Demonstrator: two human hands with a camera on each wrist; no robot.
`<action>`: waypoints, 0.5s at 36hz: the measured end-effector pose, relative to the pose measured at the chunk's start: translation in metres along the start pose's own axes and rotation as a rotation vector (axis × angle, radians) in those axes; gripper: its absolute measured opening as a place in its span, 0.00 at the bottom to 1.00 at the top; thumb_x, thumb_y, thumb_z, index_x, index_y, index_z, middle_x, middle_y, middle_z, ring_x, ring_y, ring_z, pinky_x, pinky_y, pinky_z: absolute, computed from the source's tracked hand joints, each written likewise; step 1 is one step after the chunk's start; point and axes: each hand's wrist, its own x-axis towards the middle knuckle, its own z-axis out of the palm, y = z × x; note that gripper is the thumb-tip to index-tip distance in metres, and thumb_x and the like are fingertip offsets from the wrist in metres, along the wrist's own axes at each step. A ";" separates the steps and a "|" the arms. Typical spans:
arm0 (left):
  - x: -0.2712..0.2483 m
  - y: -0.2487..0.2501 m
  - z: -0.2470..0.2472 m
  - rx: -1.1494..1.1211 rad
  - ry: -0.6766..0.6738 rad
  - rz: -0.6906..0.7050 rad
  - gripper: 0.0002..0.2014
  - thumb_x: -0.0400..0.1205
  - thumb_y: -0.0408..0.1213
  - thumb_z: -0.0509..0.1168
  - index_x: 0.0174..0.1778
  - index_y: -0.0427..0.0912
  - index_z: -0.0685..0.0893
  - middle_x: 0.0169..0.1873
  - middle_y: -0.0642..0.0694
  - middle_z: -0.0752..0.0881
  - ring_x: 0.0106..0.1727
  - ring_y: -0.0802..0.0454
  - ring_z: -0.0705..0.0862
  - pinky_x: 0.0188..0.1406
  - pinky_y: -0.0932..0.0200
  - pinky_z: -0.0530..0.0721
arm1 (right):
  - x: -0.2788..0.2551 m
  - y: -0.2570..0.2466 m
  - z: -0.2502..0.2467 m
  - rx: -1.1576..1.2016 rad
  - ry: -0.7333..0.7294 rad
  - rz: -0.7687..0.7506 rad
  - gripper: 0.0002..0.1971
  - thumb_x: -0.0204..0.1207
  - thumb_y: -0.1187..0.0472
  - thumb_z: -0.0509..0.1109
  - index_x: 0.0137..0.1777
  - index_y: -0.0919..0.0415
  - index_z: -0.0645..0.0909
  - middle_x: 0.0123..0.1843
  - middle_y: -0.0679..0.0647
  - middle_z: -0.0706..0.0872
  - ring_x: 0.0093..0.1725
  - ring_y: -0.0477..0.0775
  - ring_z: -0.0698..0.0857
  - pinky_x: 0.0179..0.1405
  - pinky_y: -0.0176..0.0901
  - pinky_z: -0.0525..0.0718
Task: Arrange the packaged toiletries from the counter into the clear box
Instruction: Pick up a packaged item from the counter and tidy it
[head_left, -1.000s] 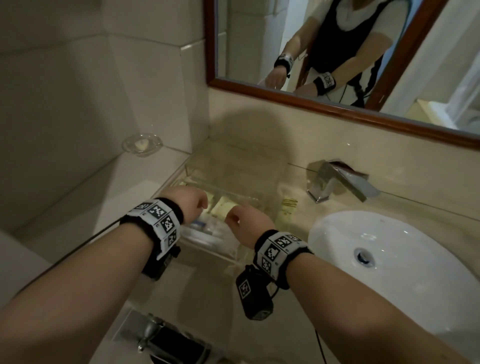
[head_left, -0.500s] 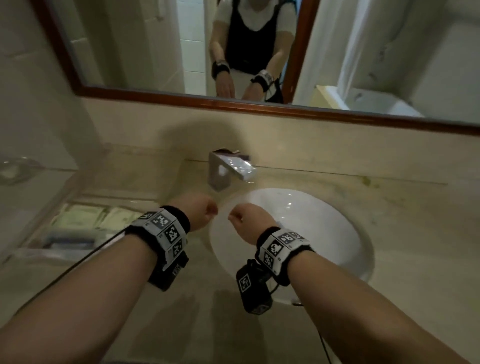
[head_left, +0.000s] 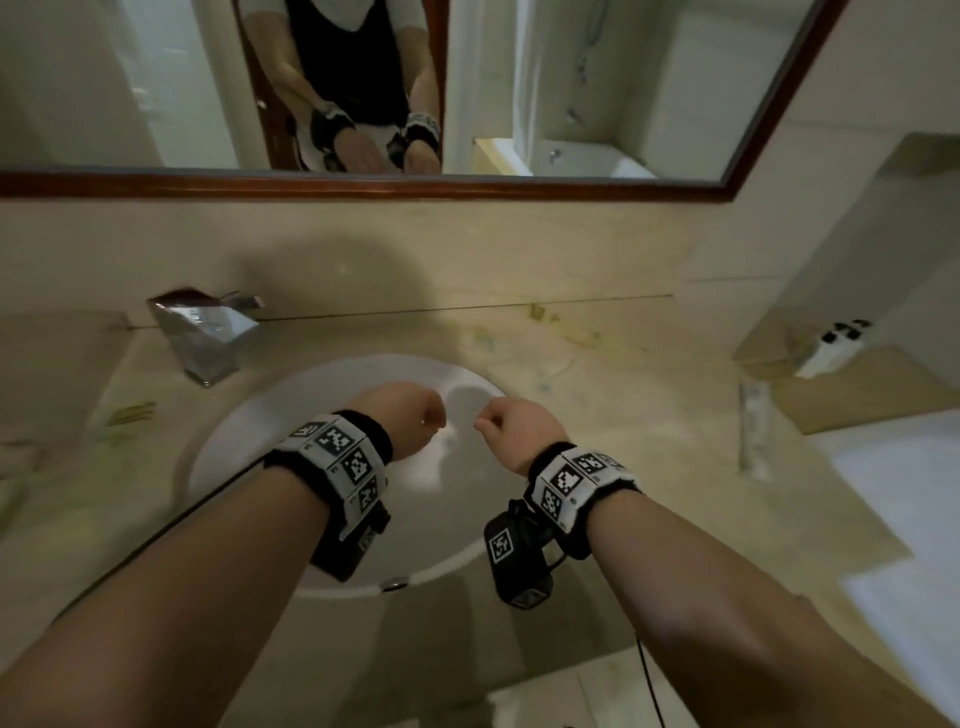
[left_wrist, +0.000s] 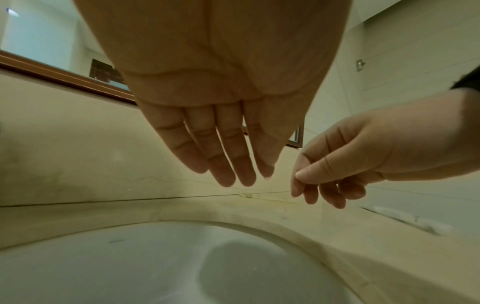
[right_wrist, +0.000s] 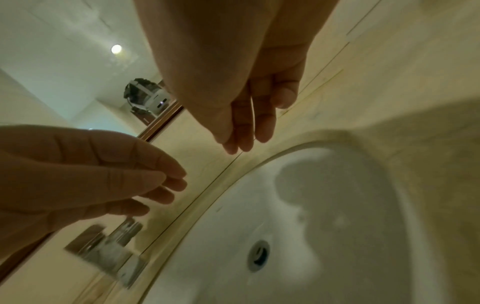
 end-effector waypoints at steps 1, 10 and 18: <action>0.005 0.010 0.004 -0.008 -0.004 0.014 0.14 0.84 0.38 0.57 0.62 0.50 0.83 0.63 0.50 0.84 0.63 0.50 0.82 0.64 0.57 0.78 | -0.001 0.014 -0.004 0.002 0.004 0.023 0.13 0.82 0.56 0.59 0.56 0.61 0.84 0.55 0.60 0.88 0.56 0.61 0.84 0.53 0.46 0.80; 0.036 0.079 0.029 -0.082 -0.043 0.068 0.13 0.84 0.40 0.58 0.61 0.49 0.83 0.62 0.50 0.84 0.62 0.50 0.82 0.65 0.57 0.78 | -0.010 0.135 -0.051 0.083 0.131 0.324 0.14 0.81 0.57 0.61 0.60 0.62 0.83 0.62 0.61 0.85 0.60 0.63 0.83 0.57 0.47 0.80; 0.064 0.117 0.043 -0.119 -0.075 0.061 0.12 0.84 0.39 0.58 0.60 0.47 0.83 0.60 0.47 0.84 0.62 0.48 0.82 0.63 0.56 0.78 | -0.024 0.239 -0.082 0.137 0.261 0.807 0.28 0.77 0.51 0.65 0.76 0.55 0.65 0.75 0.63 0.67 0.74 0.68 0.69 0.73 0.58 0.70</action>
